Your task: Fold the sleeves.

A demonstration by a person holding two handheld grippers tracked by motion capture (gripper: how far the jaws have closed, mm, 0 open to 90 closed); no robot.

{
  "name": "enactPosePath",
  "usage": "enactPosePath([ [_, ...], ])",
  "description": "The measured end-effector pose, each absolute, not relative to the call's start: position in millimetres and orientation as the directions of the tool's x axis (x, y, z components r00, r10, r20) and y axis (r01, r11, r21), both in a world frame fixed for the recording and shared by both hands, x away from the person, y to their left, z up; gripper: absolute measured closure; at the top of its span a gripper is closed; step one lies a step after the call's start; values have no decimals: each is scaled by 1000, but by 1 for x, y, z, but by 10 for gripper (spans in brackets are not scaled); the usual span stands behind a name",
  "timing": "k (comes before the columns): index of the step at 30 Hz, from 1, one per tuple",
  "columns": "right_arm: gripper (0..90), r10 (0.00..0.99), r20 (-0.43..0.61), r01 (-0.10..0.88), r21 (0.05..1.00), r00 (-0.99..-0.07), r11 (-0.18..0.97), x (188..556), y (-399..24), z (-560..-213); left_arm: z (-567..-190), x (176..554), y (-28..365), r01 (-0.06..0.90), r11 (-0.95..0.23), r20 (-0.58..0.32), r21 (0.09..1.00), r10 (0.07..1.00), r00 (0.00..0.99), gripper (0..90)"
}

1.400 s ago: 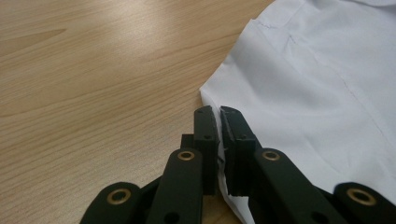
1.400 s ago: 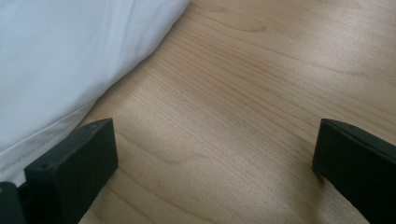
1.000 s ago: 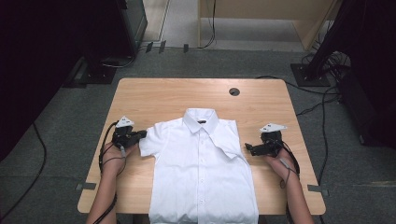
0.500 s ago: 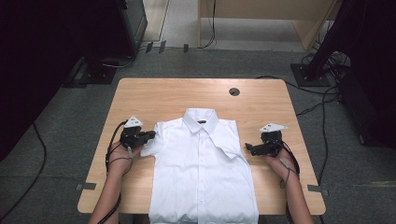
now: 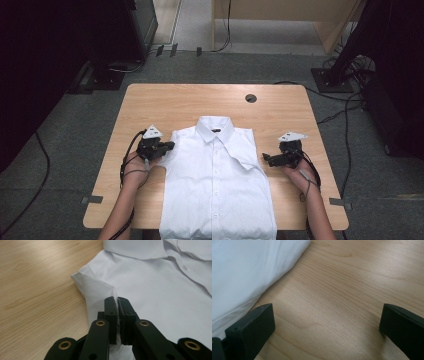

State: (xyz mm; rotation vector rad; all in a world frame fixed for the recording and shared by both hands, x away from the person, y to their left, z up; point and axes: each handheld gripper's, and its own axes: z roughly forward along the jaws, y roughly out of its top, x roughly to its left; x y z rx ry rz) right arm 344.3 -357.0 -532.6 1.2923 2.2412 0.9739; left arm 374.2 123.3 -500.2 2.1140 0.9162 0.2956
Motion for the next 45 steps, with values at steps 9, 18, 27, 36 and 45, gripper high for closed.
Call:
enactPosePath([
  [9, 0, 861, 19, 602, 723, -508, 339, 344, -357, -533, -499, 371, 112, 500, -422, -94, 756, 686, 722, 863],
  [18, 0, 863, 19, 603, 723, -506, 338, 344, -357, -533, -495, 366, 100, 472, -443, -87, 762, 653, 753, 863],
  [27, 0, 863, 18, 602, 723, -506, 338, 344, -357, -533, -486, 361, 93, 454, -450, -87, 769, 630, 771, 863],
  [36, 0, 864, 18, 603, 723, -504, 336, 344, -357, -533, -471, 353, 82, 427, -440, -96, 790, 600, 794, 863],
  [45, 0, 865, 19, 604, 723, -502, 335, 344, -356, -533, -462, 345, 68, 419, -424, -132, 803, 560, 818, 860],
])
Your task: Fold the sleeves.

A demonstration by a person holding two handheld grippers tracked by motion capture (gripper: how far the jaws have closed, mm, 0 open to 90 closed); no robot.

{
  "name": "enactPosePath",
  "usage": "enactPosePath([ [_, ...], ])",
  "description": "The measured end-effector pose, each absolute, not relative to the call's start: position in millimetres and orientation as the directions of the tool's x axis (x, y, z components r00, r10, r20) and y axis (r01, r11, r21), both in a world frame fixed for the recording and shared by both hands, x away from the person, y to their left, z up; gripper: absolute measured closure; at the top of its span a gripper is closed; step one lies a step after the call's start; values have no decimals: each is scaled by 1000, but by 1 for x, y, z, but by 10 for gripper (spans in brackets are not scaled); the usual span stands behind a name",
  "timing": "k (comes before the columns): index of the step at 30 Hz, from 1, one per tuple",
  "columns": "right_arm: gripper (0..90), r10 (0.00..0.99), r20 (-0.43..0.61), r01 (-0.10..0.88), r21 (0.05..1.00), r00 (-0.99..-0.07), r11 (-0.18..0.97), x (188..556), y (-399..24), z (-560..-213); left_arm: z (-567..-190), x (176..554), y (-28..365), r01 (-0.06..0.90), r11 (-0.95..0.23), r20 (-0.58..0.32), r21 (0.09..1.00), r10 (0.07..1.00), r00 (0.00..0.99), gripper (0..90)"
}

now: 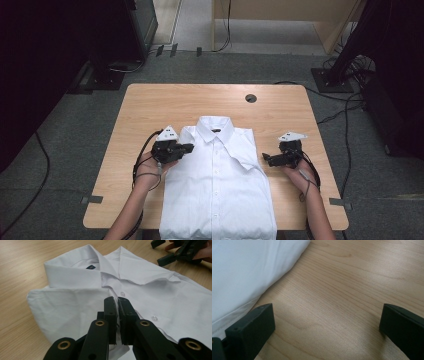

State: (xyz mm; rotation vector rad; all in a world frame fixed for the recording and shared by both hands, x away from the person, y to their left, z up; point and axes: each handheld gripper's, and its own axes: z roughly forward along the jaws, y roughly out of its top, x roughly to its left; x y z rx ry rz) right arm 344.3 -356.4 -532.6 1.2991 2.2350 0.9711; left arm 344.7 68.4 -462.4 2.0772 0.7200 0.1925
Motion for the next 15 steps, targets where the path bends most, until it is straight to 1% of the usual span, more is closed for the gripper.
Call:
enactPosePath([
  [7, 0, 865, 19, 604, 723, -501, 334, 344, -356, -533, -463, 341, 55, 427, -423, -165, 799, 528, 833, 860],
  [11, 0, 865, 19, 604, 723, -501, 333, 344, -356, -533, -468, 340, 49, 418, -448, -142, 790, 530, 836, 855],
  [13, 0, 865, 19, 604, 723, -501, 334, 344, -356, -533, -470, 341, 49, 419, -451, -141, 788, 531, 836, 820],
  [15, 0, 865, 19, 604, 724, -501, 334, 344, -356, -533, -471, 342, 50, 418, -451, -139, 788, 532, 835, 762],
])
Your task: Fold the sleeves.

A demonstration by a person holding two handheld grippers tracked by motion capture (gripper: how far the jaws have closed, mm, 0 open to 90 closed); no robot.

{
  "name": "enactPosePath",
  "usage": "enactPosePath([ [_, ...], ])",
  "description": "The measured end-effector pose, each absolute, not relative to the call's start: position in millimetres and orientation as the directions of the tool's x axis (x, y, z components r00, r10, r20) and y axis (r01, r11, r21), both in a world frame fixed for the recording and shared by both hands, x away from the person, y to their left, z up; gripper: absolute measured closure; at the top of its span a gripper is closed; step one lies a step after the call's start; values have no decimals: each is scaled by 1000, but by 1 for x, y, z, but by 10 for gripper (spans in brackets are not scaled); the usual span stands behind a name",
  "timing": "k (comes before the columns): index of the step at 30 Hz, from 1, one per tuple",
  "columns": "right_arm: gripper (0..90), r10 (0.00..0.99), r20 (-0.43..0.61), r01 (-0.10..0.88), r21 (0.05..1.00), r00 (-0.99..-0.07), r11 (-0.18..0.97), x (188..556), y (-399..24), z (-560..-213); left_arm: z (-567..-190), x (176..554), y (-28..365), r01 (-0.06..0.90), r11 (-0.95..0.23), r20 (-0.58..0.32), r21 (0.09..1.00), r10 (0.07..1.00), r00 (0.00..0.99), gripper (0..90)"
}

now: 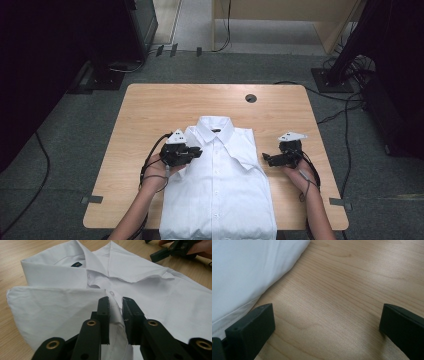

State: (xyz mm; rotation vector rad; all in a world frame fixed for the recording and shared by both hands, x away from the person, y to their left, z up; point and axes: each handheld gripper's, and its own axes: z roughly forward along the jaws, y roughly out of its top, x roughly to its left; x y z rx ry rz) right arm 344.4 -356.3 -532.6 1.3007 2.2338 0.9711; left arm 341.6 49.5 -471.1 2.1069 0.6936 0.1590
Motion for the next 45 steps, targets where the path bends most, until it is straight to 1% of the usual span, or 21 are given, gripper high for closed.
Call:
enactPosePath([
  [1, 0, 866, 19, 605, 723, -500, 333, 344, -356, -533, -471, 342, 50, 416, -450, -136, 790, 533, 835, 722],
  [3, 0, 865, 19, 604, 724, -501, 333, 344, -356, -533, -471, 343, 51, 419, -444, -145, 792, 530, 835, 672],
  [4, 0, 865, 19, 604, 724, -501, 334, 344, -356, -533, -471, 343, 51, 420, -442, -148, 793, 528, 836, 626],
  [6, 0, 865, 19, 604, 724, -501, 334, 344, -356, -533, -471, 343, 52, 417, -435, -150, 798, 526, 837, 605],
  [9, 0, 865, 19, 604, 723, -501, 334, 344, -356, -533, -472, 344, 53, 405, -432, -139, 806, 527, 839, 505],
  [10, 0, 865, 19, 604, 724, -501, 334, 344, -356, -533, -472, 344, 53, 401, -430, -134, 809, 529, 838, 499],
  [14, 0, 865, 19, 604, 724, -501, 334, 344, -356, -533, -475, 346, 55, 393, -444, -111, 805, 538, 836, 410],
  [19, 0, 866, 19, 605, 723, -500, 333, 344, -356, -533, -479, 349, 58, 399, -460, -95, 793, 555, 827, 382],
  [25, 0, 865, 19, 604, 724, -501, 334, 344, -356, -533, -483, 353, 64, 410, -468, -79, 783, 579, 811, 305],
  [30, 0, 865, 19, 604, 723, -501, 334, 344, -356, -533, -487, 356, 67, 425, -475, -81, 770, 589, 804, 304],
  [35, 0, 865, 19, 604, 724, -501, 334, 344, -356, -533, -491, 358, 70, 423, -492, -62, 761, 594, 802, 287],
  [45, 0, 865, 19, 604, 724, -501, 334, 344, -356, -533, -494, 360, 76, 430, -511, -49, 744, 601, 798, 285],
])
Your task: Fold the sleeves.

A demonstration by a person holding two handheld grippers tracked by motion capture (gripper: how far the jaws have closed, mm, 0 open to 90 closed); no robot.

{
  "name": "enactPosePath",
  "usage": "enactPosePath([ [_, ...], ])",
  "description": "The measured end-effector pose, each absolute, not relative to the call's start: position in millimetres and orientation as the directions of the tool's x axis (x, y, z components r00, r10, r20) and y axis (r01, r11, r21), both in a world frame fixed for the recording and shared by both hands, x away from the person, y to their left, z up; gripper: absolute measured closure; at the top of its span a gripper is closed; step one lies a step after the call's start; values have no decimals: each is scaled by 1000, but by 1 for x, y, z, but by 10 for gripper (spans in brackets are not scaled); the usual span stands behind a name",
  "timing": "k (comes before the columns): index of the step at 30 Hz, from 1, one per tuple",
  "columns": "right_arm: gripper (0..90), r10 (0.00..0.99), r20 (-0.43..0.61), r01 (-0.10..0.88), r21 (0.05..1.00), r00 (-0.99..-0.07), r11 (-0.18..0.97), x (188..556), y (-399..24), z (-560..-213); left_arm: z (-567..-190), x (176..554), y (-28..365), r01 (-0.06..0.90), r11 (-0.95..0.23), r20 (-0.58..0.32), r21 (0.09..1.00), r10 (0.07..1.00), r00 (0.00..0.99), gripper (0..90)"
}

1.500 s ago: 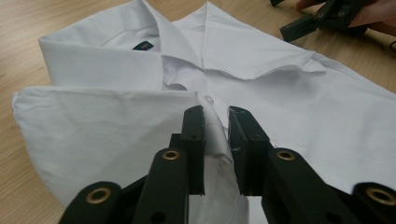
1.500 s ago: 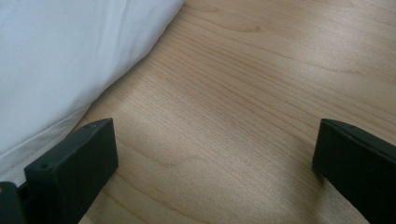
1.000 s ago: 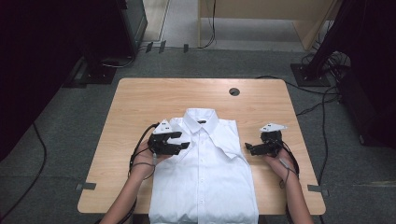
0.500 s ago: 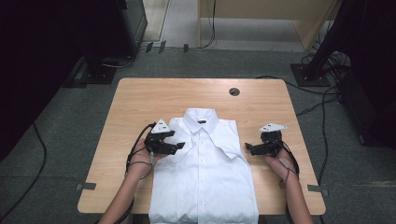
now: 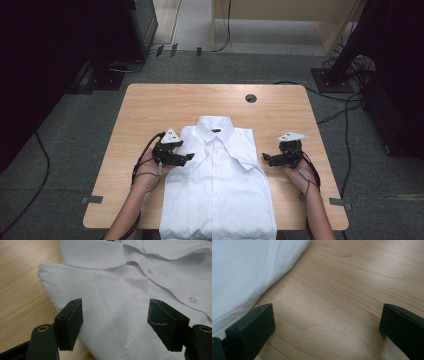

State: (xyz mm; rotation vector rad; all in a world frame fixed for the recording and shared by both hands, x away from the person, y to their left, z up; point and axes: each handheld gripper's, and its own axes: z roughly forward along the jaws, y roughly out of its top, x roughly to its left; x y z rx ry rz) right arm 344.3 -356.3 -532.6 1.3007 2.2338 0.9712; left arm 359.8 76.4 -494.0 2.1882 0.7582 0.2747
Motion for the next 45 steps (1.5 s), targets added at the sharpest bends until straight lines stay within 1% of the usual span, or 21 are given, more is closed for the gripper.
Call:
enactPosePath([
  [7, 0, 865, 19, 604, 724, -501, 334, 344, -356, -533, -496, 361, 79, 438, -513, -55, 738, 601, 797, 284],
  [8, 0, 865, 19, 604, 724, -501, 333, 344, -356, -533, -496, 361, 79, 435, -513, -53, 740, 601, 798, 258],
  [9, 0, 865, 19, 604, 724, -501, 333, 344, -356, -533, -497, 361, 79, 430, -512, -49, 743, 600, 799, 252],
  [14, 0, 865, 19, 604, 724, -501, 334, 344, -356, -533, -498, 361, 79, 424, -518, -40, 743, 597, 801, 251],
  [17, 0, 865, 19, 604, 724, -501, 333, 344, -356, -533, -497, 361, 80, 427, -508, -51, 749, 598, 800, 250],
  [18, 0, 865, 19, 604, 724, -501, 334, 344, -356, -533, -497, 362, 80, 428, -507, -52, 748, 598, 800, 244],
  [19, 0, 865, 19, 604, 724, -501, 334, 344, -356, -533, -497, 362, 80, 425, -511, -52, 747, 593, 803, 207],
  [24, 0, 865, 19, 604, 724, -501, 334, 344, -356, -533, -499, 361, 81, 413, -539, -10, 735, 600, 800, 207],
  [26, 0, 865, 19, 604, 724, -501, 333, 344, -356, -533, -499, 360, 82, 412, -535, -31, 737, 582, 812, 207],
  [34, 0, 865, 19, 604, 724, -501, 333, 344, -356, -533, -500, 362, 87, 429, -553, -26, 715, 592, 806, 207],
  [39, 0, 865, 19, 604, 724, -501, 333, 344, -356, -533, -498, 362, 89, 451, -539, -78, 711, 577, 813, 207],
  [41, 0, 865, 19, 604, 724, -501, 333, 344, -356, -533, -499, 362, 90, 445, -554, -58, 704, 579, 813, 207],
  [45, 2, 865, 20, 603, 724, -502, 334, 344, -356, -532, -500, 362, 92, 447, -558, -51, 700, 585, 810, 207],
])
